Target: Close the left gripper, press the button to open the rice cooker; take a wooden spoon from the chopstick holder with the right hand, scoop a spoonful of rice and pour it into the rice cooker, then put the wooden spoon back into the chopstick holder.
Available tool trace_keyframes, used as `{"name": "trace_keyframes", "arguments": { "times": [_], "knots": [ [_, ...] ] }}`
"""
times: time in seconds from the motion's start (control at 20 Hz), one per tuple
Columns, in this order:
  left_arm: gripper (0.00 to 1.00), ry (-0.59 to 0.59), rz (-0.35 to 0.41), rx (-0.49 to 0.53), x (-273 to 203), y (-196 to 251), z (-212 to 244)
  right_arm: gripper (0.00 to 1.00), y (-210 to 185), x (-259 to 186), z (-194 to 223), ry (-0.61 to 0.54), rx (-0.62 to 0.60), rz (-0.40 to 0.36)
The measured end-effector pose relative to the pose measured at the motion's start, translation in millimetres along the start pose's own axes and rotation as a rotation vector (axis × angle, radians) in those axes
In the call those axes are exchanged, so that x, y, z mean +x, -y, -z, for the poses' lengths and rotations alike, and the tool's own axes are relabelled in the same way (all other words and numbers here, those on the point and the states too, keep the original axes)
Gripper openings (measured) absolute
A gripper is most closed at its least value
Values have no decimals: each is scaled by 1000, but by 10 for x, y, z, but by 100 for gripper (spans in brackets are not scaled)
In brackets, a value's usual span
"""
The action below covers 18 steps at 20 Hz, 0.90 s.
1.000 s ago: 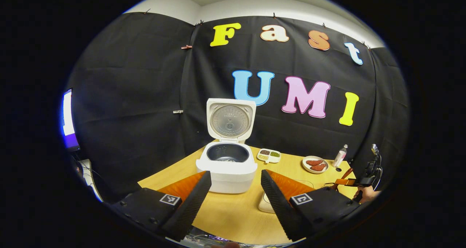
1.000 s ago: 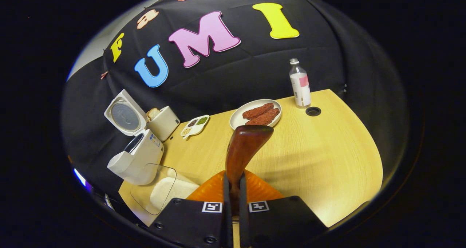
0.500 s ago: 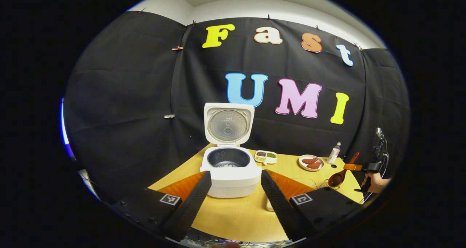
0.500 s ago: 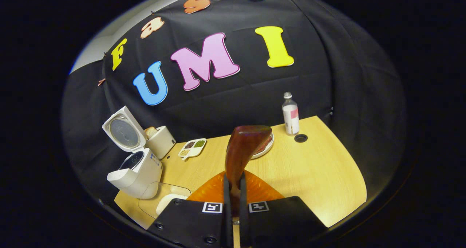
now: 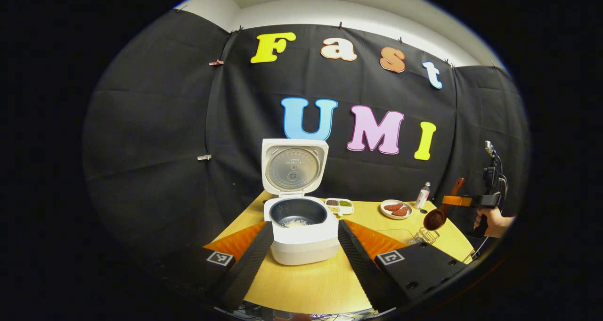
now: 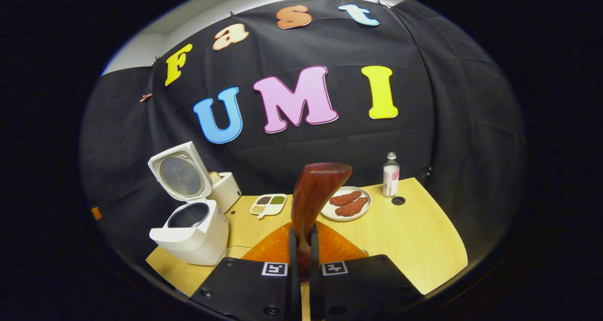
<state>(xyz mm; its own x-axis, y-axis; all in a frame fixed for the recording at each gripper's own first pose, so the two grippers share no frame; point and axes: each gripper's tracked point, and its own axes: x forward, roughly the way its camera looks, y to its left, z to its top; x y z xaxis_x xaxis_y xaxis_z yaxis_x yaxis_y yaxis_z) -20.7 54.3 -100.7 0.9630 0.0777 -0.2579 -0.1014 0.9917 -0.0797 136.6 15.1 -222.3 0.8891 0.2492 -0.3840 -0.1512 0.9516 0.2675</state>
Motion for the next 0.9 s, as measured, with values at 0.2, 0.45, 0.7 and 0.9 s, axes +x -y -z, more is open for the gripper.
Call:
{"name": "trace_keyframes", "arguments": {
  "times": [0.2,0.45,0.7,0.9],
  "knots": [
    [95,-4,34,0,31,-218,11,11,-512,113,336,-50,-69,4],
    [95,-2,57,11,64,-439,-8,11,-741,399,855,-141,-186,90],
    [95,-2,54,8,94,-560,13,12,-730,640,1261,-234,-340,172],
    [95,-11,56,-6,113,-622,60,11,-620,672,1484,-303,-403,234]
  ]
}}
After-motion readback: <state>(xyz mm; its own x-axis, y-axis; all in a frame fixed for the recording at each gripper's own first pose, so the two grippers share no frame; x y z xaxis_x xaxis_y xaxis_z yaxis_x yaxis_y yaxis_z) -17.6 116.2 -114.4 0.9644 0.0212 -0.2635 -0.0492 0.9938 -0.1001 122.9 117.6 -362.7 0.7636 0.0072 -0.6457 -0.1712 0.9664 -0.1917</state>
